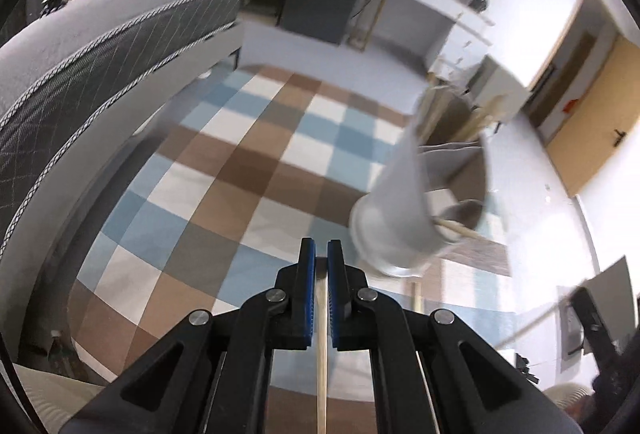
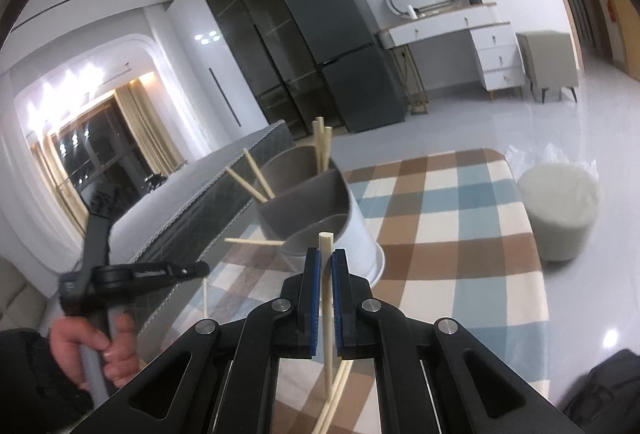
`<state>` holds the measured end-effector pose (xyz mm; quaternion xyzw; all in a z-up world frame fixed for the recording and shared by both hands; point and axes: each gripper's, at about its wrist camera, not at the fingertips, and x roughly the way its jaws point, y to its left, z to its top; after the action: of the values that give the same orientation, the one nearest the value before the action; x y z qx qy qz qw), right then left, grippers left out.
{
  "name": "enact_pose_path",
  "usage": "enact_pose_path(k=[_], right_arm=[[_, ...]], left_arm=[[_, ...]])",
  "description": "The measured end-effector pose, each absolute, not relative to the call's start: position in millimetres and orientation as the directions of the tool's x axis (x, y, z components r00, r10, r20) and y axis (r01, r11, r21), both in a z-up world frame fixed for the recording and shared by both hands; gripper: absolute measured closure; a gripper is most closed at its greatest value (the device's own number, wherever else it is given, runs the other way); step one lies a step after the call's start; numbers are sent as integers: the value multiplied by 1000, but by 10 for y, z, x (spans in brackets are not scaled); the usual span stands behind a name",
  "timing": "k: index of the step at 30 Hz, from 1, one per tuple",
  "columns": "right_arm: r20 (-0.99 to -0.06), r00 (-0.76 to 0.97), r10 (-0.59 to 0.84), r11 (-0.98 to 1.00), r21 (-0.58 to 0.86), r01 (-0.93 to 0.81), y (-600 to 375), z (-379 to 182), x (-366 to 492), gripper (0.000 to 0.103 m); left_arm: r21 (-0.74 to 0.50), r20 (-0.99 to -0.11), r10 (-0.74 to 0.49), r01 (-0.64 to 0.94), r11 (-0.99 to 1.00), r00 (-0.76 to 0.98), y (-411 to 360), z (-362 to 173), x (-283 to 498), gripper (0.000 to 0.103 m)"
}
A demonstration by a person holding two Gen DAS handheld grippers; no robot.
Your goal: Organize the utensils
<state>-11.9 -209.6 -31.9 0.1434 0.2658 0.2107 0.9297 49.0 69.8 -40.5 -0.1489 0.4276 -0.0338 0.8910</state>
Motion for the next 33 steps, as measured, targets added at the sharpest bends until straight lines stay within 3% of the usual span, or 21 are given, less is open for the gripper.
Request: enact_pose_path(k=[15, 25, 33], right_arm=[[-389, 804, 450, 887, 303, -350, -1891, -49, -355, 98], [-323, 821, 470, 873, 304, -380, -1944, 508, -137, 98], [-298, 813, 500, 858, 294, -420, -1894, 1058, 382, 98]], left_arm=[[-408, -563, -287, 41, 912, 775, 617, 307, 332, 102], [-361, -326, -226, 100, 927, 918, 479, 1054, 544, 102], [-342, -227, -206, 120, 932, 952, 517, 1220, 1117, 102]])
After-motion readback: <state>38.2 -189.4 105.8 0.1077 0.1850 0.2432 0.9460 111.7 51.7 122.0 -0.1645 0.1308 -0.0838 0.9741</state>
